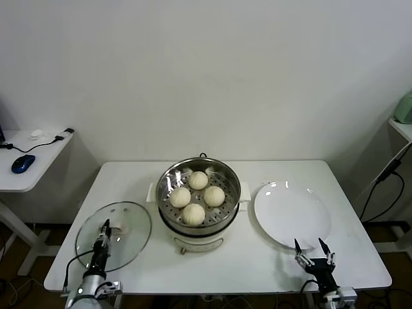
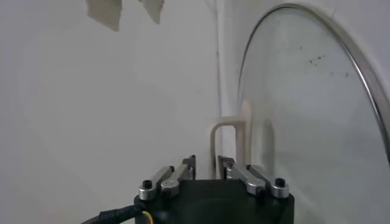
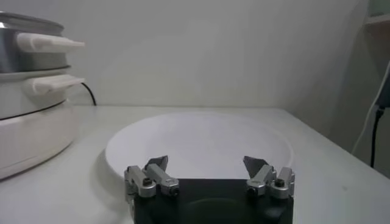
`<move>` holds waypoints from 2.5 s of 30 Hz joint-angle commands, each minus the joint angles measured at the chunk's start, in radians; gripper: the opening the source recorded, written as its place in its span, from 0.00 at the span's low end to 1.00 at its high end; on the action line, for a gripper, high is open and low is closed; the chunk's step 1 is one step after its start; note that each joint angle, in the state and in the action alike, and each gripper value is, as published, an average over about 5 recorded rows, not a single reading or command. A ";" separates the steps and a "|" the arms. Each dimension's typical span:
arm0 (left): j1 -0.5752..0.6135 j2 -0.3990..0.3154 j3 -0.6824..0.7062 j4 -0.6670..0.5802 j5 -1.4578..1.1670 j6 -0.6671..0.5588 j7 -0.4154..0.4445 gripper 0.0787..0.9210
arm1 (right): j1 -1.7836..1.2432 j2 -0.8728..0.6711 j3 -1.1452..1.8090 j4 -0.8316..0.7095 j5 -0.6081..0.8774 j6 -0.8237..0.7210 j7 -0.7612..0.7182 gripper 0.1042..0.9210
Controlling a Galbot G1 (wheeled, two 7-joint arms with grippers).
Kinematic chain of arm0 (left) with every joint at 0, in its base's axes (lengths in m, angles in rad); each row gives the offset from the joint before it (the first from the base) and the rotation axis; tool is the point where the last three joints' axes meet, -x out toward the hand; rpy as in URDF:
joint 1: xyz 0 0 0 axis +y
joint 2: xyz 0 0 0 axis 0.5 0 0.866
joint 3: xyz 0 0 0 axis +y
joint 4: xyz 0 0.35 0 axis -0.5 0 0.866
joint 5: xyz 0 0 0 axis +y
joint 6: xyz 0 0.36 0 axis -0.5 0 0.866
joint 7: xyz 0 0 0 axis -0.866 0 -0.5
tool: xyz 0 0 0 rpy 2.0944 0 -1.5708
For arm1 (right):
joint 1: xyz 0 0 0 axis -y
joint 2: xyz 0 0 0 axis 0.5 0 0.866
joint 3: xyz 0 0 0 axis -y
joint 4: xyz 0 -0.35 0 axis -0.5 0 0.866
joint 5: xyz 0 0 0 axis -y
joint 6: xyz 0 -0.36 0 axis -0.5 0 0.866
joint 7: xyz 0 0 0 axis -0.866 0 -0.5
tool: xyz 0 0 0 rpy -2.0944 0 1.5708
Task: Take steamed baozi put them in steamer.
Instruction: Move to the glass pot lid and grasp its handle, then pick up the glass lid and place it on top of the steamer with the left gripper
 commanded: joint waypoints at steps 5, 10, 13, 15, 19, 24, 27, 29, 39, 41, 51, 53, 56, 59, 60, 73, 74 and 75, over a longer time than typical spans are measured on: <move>-0.012 -0.005 -0.002 0.014 -0.006 -0.004 0.005 0.13 | -0.003 0.002 0.002 0.011 -0.002 0.000 -0.004 0.88; -0.009 -0.019 -0.024 -0.045 -0.048 -0.011 0.030 0.06 | -0.006 -0.004 0.006 0.026 -0.006 -0.003 -0.003 0.88; 0.018 -0.012 -0.034 -0.132 -0.100 0.001 0.073 0.06 | -0.006 -0.004 0.011 0.035 -0.022 -0.010 0.004 0.88; 0.045 0.003 -0.040 -0.217 -0.150 0.022 0.125 0.06 | -0.005 -0.004 0.015 0.042 -0.040 -0.019 0.013 0.88; 0.099 0.053 -0.068 -0.412 -0.242 0.102 0.266 0.06 | -0.006 -0.004 0.018 0.055 -0.070 -0.035 0.038 0.88; 0.136 0.133 -0.101 -0.625 -0.321 0.228 0.424 0.06 | -0.007 0.000 0.024 0.074 -0.099 -0.046 0.059 0.88; 0.131 0.167 -0.093 -0.713 -0.333 0.300 0.480 0.06 | -0.010 0.000 0.022 0.086 -0.107 -0.050 0.060 0.88; 0.118 0.180 -0.065 -0.761 -0.326 0.342 0.506 0.06 | -0.013 0.000 0.020 0.094 -0.108 -0.052 0.058 0.88; 0.004 0.124 0.306 -0.857 -0.097 0.551 0.567 0.06 | -0.014 0.002 0.004 0.095 -0.111 -0.049 0.046 0.88; -0.022 0.090 0.390 -0.853 -0.043 0.592 0.575 0.06 | -0.011 0.002 0.002 0.090 -0.111 -0.047 0.044 0.88; -0.183 -0.106 0.671 -0.733 0.143 0.710 0.651 0.06 | -0.006 -0.003 -0.001 0.062 -0.102 -0.025 0.043 0.88; -0.210 -0.142 0.696 -0.692 0.167 0.724 0.653 0.06 | -0.006 -0.004 0.000 0.059 -0.094 -0.022 0.044 0.88; -0.235 -0.195 0.725 -0.637 0.215 0.728 0.652 0.06 | -0.006 -0.006 0.001 0.055 -0.085 -0.018 0.046 0.88; -0.248 -0.231 0.740 -0.583 0.251 0.727 0.647 0.06 | -0.006 -0.007 0.003 0.050 -0.080 -0.012 0.049 0.88; -0.251 -0.239 0.744 -0.567 0.259 0.727 0.646 0.06 | -0.006 -0.007 0.003 0.049 -0.078 -0.010 0.050 0.88; -0.269 -0.277 0.725 -0.436 0.294 0.730 0.624 0.06 | -0.001 -0.007 0.003 0.035 -0.071 0.008 0.063 0.88; -0.270 -0.277 0.723 -0.431 0.296 0.729 0.624 0.06 | -0.001 -0.007 0.003 0.035 -0.071 0.010 0.064 0.88; -0.271 -0.277 0.721 -0.427 0.297 0.729 0.624 0.06 | 0.000 -0.007 0.003 0.036 -0.071 0.012 0.065 0.88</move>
